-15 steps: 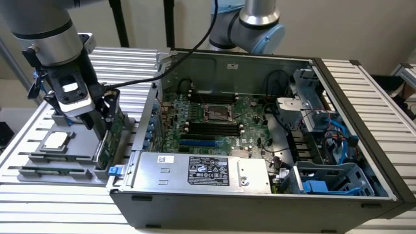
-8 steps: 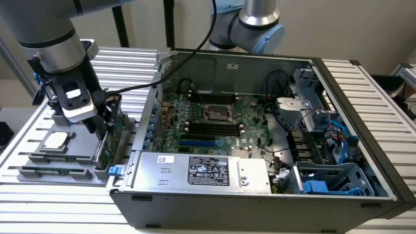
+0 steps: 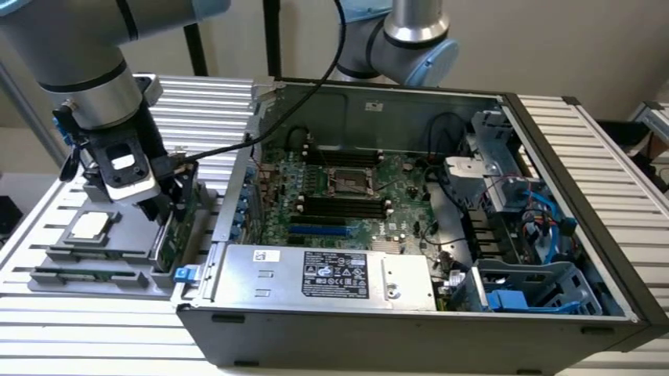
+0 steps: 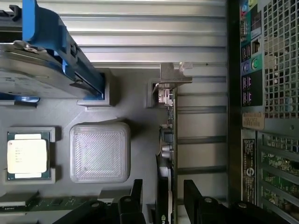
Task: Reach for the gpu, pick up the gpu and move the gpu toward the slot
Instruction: 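Pick up the gpu and move the gpu toward the slot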
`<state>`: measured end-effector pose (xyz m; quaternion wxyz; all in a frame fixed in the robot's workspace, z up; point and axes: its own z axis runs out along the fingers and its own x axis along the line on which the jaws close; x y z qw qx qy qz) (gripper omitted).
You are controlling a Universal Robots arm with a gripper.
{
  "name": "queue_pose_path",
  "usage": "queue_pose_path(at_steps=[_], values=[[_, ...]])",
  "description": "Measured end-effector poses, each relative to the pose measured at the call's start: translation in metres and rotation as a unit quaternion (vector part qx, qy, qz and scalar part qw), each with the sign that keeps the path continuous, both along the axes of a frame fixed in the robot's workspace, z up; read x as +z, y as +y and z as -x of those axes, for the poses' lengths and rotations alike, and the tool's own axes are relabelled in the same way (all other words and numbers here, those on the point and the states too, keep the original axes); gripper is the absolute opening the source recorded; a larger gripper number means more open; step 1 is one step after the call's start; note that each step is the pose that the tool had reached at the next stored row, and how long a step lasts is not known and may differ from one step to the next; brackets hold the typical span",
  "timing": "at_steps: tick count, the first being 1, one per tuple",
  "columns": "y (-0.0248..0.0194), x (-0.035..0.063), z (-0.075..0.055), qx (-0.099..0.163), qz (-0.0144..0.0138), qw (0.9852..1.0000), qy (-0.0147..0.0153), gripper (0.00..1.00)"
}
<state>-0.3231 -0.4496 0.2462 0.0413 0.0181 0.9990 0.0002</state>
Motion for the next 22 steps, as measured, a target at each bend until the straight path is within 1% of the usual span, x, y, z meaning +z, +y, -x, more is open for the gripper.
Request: queue_pose_path(at_steps=[2, 4, 7, 10, 17, 18, 19, 22], values=[[0.0004, -0.003, 0.0001, -0.001, 0.0003, 1.0, -0.0004, 0.48], [0.0006, -0.0046, -0.0001, -0.002, 0.0012, 1.0, -0.0009, 0.48], [0.0007, -0.005, -0.0013, -0.003, 0.0037, 1.0, -0.001, 0.48], [0.0008, -0.0051, -0.0034, -0.005, 0.0052, 1.0, -0.001, 0.48], [0.0023, -0.0051, -0.0035, -0.012, 0.0053, 0.9999, -0.001, 0.48], [0.0024, -0.005, -0.0033, -0.012, 0.0054, 0.9999, -0.001, 0.46], [0.0025, -0.005, -0.0032, -0.012, 0.0054, 0.9999, -0.001, 0.39], [0.0041, -0.0049, -0.0026, -0.013, 0.0056, 0.9999, -0.0009, 0.39]])
